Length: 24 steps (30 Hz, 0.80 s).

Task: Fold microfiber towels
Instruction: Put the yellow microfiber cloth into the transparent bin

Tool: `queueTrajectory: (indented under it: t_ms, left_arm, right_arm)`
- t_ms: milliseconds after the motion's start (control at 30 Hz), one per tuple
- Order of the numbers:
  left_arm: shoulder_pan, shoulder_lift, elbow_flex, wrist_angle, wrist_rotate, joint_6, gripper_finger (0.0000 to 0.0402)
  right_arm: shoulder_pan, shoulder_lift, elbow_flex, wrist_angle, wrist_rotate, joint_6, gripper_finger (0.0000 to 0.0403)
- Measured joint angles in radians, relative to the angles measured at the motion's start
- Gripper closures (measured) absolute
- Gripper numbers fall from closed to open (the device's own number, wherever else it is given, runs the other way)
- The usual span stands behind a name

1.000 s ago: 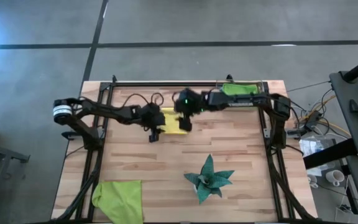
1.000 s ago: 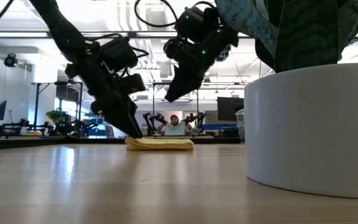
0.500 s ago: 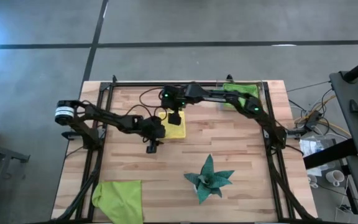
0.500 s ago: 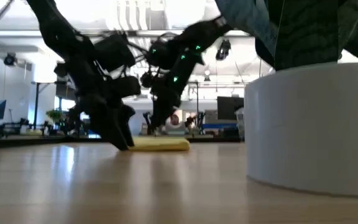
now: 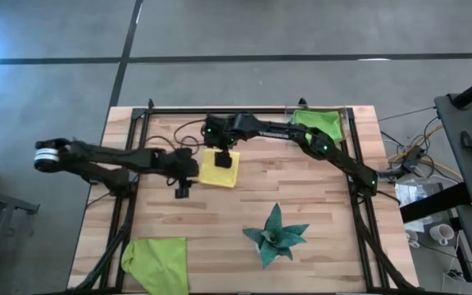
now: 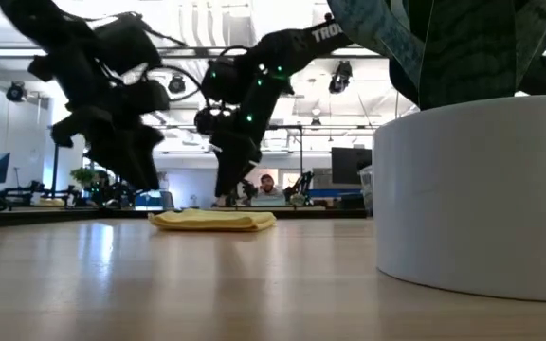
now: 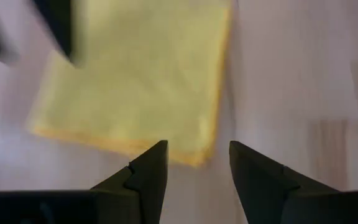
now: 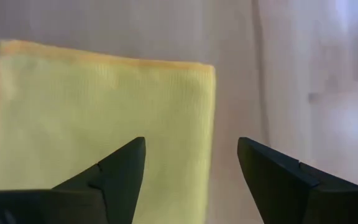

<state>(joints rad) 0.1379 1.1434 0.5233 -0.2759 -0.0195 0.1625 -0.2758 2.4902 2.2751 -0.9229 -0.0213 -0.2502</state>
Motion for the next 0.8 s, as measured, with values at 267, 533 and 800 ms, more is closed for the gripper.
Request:
queueTrajectory:
  t_ms: [267, 533, 800]
  left_arm:
    - [0.001, 0.029, -0.153, 0.601, -0.043, -0.056, 0.0245]
    - [0.020, 0.401, -0.004, 0.797, -0.144, -0.095, 0.0245]
    - [0.044, 0.608, 0.231, 0.571, -0.152, -0.095, 0.0245]
  right_arm:
    - [-0.006, -0.026, 0.042, -0.183, 0.012, 0.067, 0.0157]
    - [-0.012, -0.171, 0.049, -0.388, 0.105, 0.040, 0.0157]
    - [-0.002, -0.377, 0.005, -0.506, 0.112, 0.116, 0.0167]
